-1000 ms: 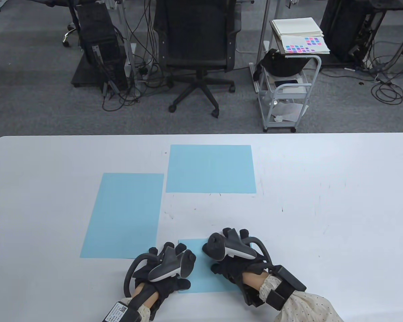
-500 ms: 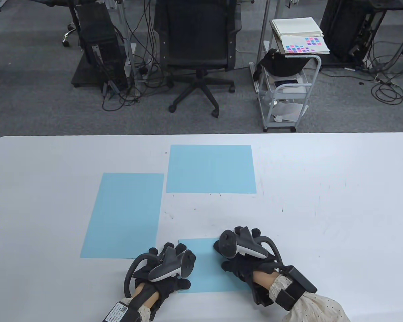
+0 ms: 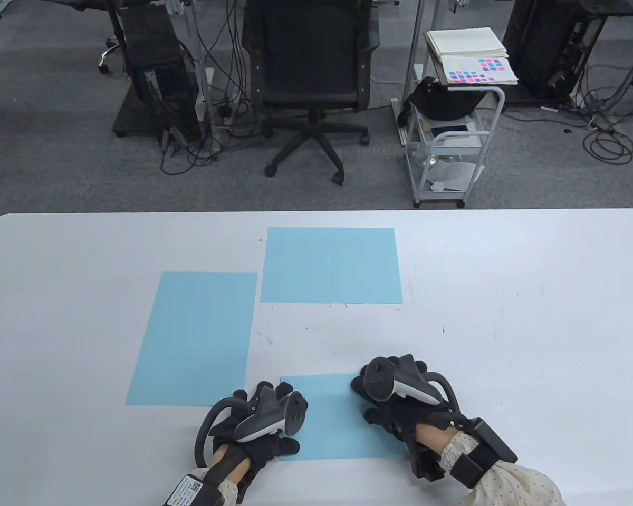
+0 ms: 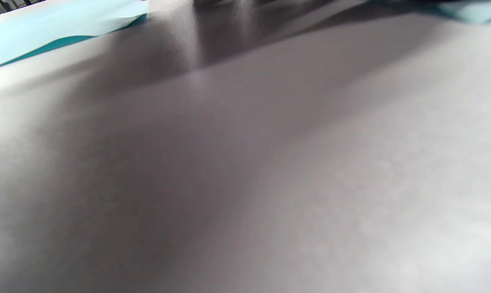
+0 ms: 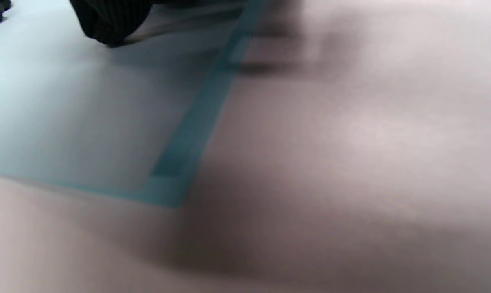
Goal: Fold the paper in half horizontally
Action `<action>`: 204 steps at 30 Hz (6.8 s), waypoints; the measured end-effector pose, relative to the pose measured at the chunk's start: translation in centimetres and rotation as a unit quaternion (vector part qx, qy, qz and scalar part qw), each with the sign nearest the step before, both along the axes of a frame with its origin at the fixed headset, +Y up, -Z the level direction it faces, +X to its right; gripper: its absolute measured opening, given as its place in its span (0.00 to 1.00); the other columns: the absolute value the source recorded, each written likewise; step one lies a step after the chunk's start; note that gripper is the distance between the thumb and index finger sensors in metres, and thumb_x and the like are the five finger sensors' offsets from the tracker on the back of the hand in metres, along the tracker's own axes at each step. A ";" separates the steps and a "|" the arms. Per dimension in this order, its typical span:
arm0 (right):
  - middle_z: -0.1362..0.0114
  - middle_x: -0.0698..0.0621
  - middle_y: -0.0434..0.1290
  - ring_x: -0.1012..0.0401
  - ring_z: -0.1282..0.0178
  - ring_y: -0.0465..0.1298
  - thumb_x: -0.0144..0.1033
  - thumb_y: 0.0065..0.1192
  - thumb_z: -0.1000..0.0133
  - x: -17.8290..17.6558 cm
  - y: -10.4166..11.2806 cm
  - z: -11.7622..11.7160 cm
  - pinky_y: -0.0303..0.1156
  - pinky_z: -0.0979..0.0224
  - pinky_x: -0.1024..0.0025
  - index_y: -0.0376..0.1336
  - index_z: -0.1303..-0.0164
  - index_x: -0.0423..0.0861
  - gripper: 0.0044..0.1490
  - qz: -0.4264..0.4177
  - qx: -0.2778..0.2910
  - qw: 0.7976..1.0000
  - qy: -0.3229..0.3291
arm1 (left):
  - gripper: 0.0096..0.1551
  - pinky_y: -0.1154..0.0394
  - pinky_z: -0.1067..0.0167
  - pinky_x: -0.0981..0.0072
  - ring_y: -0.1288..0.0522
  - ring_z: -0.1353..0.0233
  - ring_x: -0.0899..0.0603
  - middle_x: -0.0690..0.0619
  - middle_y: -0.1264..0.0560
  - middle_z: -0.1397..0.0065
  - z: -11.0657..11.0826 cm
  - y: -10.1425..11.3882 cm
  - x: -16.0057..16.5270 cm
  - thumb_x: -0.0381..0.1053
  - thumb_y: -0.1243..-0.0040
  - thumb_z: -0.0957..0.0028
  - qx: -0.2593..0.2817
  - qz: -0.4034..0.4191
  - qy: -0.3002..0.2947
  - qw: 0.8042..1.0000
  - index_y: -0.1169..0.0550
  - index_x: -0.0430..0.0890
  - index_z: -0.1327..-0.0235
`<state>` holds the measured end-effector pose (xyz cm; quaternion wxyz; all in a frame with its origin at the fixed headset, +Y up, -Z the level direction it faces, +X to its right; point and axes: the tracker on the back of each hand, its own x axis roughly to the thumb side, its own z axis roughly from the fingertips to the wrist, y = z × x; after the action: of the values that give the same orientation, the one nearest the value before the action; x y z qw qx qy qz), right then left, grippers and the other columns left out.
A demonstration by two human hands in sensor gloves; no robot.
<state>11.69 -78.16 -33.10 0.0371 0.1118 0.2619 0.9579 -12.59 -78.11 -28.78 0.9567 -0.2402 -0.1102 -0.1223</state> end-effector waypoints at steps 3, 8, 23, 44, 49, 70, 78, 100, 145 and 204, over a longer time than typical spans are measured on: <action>0.13 0.69 0.36 0.50 0.15 0.27 0.50 0.55 0.46 0.7 0.0 0.0 0.21 0.23 0.35 0.40 0.23 0.68 0.44 0.000 0.001 1.000 -0.011 | 0.47 0.48 0.15 0.44 0.53 0.12 0.51 0.73 0.58 0.16 0.0 0.0 0.0 0.73 0.50 0.71 0.003 -0.003 -0.001 1.000 0.51 0.81 0.34; 0.13 0.69 0.36 0.50 0.15 0.27 0.50 0.56 0.46 2.0 0.0 0.0 0.21 0.23 0.36 0.41 0.23 0.68 0.44 -0.002 0.000 1.000 -0.027 | 0.47 0.48 0.15 0.44 0.53 0.12 0.51 0.73 0.57 0.16 0.0 0.1 0.0 0.73 0.50 0.71 0.003 -0.004 0.000 1.000 0.51 0.81 0.34; 0.13 0.66 0.33 0.50 0.15 0.26 0.52 0.55 0.47 3.6 0.7 2.7 0.22 0.23 0.35 0.40 0.22 0.68 0.45 -0.053 0.009 0.998 -0.011 | 0.47 0.48 0.15 0.44 0.53 0.12 0.51 0.73 0.58 0.16 -0.1 0.0 0.1 0.73 0.50 0.71 0.003 -0.005 -0.001 1.000 0.51 0.81 0.35; 0.14 0.68 0.32 0.50 0.16 0.25 0.51 0.54 0.47 2.6 -0.6 5.0 0.21 0.23 0.35 0.40 0.25 0.72 0.42 -0.028 -0.014 0.999 0.038 | 0.45 0.49 0.14 0.44 0.53 0.11 0.52 0.72 0.52 0.14 -1.8 2.2 2.8 0.70 0.48 0.63 0.017 -0.058 -0.009 0.998 0.49 0.77 0.30; 0.14 0.68 0.32 0.50 0.15 0.25 0.51 0.54 0.47 2.6 -0.6 5.0 0.22 0.23 0.35 0.40 0.25 0.72 0.42 -0.028 -0.012 0.999 0.038 | 0.44 0.52 0.13 0.46 0.57 0.11 0.54 0.73 0.58 0.15 -3.0 2.7 4.9 0.67 0.51 0.57 0.000 -0.017 -0.010 1.000 0.55 0.76 0.29; 0.14 0.68 0.31 0.51 0.15 0.25 0.52 0.53 0.47 2.6 -0.6 4.9 0.22 0.23 0.35 0.40 0.25 0.73 0.42 -0.034 -0.014 0.999 0.035 | 0.42 0.56 0.13 0.47 0.61 0.12 0.56 0.80 0.60 0.17 -4.6 0.2 8.3 0.72 0.55 0.61 -0.036 0.011 -0.028 0.999 0.54 0.80 0.32; 0.14 0.69 0.31 0.50 0.15 0.25 0.52 0.53 0.47 2.7 -0.6 4.9 0.22 0.23 0.35 0.39 0.25 0.73 0.43 -0.031 -0.015 0.999 0.034 | 0.42 0.54 0.13 0.47 0.59 0.12 0.56 0.80 0.58 0.17 -4.4 0.4 6.7 0.72 0.54 0.62 -0.019 -0.006 -0.027 0.999 0.52 0.80 0.32; 0.14 0.69 0.31 0.50 0.15 0.26 0.53 0.53 0.47 2.8 -0.6 4.9 0.22 0.23 0.36 0.39 0.26 0.74 0.42 -0.031 -0.014 0.999 0.032 | 0.42 0.52 0.14 0.47 0.59 0.12 0.55 0.83 0.60 0.19 -3.9 0.2 1.7 0.73 0.55 0.64 -0.015 -0.019 0.018 1.000 0.54 0.83 0.35; 0.14 0.69 0.31 0.50 0.15 0.26 0.52 0.54 0.47 2.9 -0.7 4.9 0.22 0.23 0.35 0.40 0.26 0.74 0.42 -0.044 -0.017 0.998 0.029 | 0.45 0.52 0.14 0.43 0.58 0.11 0.51 0.73 0.55 0.14 0.1 5.2 -3.7 0.74 0.54 0.64 0.169 0.121 0.081 0.975 0.50 0.79 0.30; 0.26 0.54 0.54 0.46 0.16 0.44 0.42 0.70 0.51 -5.8 1.4 -4.6 0.32 0.21 0.32 0.50 0.32 0.60 0.41 0.023 -0.003 0.999 -0.024 | 0.47 0.56 0.15 0.40 0.62 0.12 0.49 0.71 0.58 0.13 1.3 5.1 -6.1 0.75 0.54 0.65 0.191 0.121 0.098 0.969 0.52 0.78 0.29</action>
<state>5.91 -76.75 -37.69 0.0216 0.0831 0.2660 0.9601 -18.70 -73.04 -27.47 0.9987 -0.0484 -0.0181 -0.0006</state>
